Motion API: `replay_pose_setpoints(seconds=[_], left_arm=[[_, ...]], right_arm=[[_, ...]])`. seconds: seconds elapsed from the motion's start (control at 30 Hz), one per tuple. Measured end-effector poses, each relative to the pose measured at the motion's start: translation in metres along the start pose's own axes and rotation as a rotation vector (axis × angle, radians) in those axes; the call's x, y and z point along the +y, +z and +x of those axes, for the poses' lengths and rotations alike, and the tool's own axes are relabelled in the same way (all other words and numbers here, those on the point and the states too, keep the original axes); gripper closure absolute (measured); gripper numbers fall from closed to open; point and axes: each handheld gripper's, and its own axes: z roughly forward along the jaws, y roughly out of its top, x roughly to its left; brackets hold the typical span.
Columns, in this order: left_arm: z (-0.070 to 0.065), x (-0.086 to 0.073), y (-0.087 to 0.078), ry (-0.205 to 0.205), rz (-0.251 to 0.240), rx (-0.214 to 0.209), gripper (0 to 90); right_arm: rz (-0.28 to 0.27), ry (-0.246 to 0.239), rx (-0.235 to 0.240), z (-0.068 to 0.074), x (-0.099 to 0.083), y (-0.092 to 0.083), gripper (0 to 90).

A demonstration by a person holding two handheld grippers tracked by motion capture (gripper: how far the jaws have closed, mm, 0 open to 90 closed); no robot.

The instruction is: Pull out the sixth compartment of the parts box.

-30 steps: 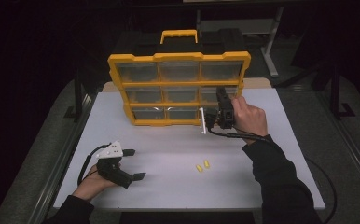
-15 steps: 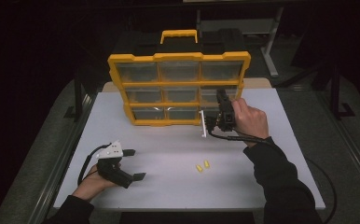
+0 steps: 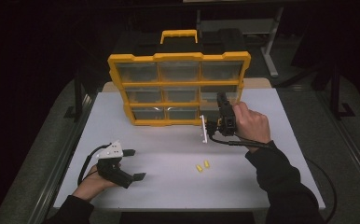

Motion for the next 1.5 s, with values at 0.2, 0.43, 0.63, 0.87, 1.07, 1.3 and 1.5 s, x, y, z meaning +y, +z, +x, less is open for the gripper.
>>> replay_pose_setpoints(seconds=[0.2,0.43,0.63,0.87,1.07,1.3,1.5], left_arm=[[0.0,0.0,0.0,-0.001,0.0,0.002,0.0],[0.0,0.0,0.0,-0.002,-0.001,0.001,0.0],[0.0,0.0,-0.001,-0.003,-0.002,0.002,0.0],[0.0,0.0,-0.001,-0.001,-0.002,0.003,0.0],[0.0,0.0,-0.001,-0.001,0.0,0.002,0.0],[0.0,0.0,-0.001,0.0,0.001,0.002,0.0],[0.0,-0.001,-0.001,-0.003,-0.001,0.003,0.0]], right_arm=[[0.001,-0.002,0.001,0.0,0.001,-0.005,77.9],[0.0,-0.001,-0.001,0.0,0.002,-0.014,77.9],[0.001,0.004,0.0,0.0,0.002,-0.018,77.9],[0.001,0.001,0.002,0.0,0.002,-0.022,77.9],[0.003,0.001,0.003,0.0,0.003,-0.028,77.9],[0.0,0.0,0.003,0.0,0.003,-0.032,77.9],[-0.005,0.002,0.004,0.0,0.003,-0.037,77.9]])
